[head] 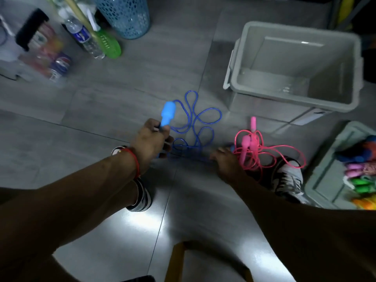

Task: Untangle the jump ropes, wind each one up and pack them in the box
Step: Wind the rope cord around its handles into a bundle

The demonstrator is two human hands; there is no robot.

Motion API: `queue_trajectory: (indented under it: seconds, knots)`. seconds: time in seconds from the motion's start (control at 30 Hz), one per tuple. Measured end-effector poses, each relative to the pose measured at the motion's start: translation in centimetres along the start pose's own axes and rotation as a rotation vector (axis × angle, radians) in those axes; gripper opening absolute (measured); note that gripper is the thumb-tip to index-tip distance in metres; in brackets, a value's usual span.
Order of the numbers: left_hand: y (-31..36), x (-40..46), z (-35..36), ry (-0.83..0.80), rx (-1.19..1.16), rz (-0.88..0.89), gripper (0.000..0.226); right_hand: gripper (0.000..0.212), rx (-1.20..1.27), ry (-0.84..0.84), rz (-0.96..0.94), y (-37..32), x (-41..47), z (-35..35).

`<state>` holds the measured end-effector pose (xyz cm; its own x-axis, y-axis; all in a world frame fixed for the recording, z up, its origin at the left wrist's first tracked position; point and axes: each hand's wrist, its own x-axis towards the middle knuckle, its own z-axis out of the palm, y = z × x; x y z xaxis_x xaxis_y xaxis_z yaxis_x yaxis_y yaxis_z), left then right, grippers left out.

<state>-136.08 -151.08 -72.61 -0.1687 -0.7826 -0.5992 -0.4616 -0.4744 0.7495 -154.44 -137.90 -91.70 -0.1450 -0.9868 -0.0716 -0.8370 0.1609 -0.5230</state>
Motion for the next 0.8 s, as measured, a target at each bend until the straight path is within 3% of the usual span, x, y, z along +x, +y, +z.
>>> queue_trajectory:
  seconds: [0.13,0.2,0.33,0.5,0.63,0.8]
  knots:
    - [0.4,-1.4,0.6,-0.066,0.042,0.07,0.02,0.006,0.505,-0.006,0.31,-4.0,2.8,-6.6]
    - [1.4,-2.7,0.9,-0.131,0.045,0.114,0.016,0.021,0.868,0.009,0.443,-6.5,3.4,-11.5]
    - [3.1,-6.5,1.4,-0.352,0.108,0.133,0.011,0.019,1.136,0.029,0.504,-11.3,1.9,-20.4]
    - [5.0,-11.4,1.8,-0.694,-0.129,0.061,0.03,0.012,1.062,0.262,0.521,-13.8,0.5,-25.6]
    - [7.2,-13.2,1.7,-0.79,-0.133,0.074,0.028,0.01,0.727,0.439,0.507,-13.8,0.1,-27.2]
    - [9.1,-14.0,1.5,-0.888,-0.18,0.075,0.027,0.013,0.59,0.653,0.381,-13.9,0.3,-30.6]
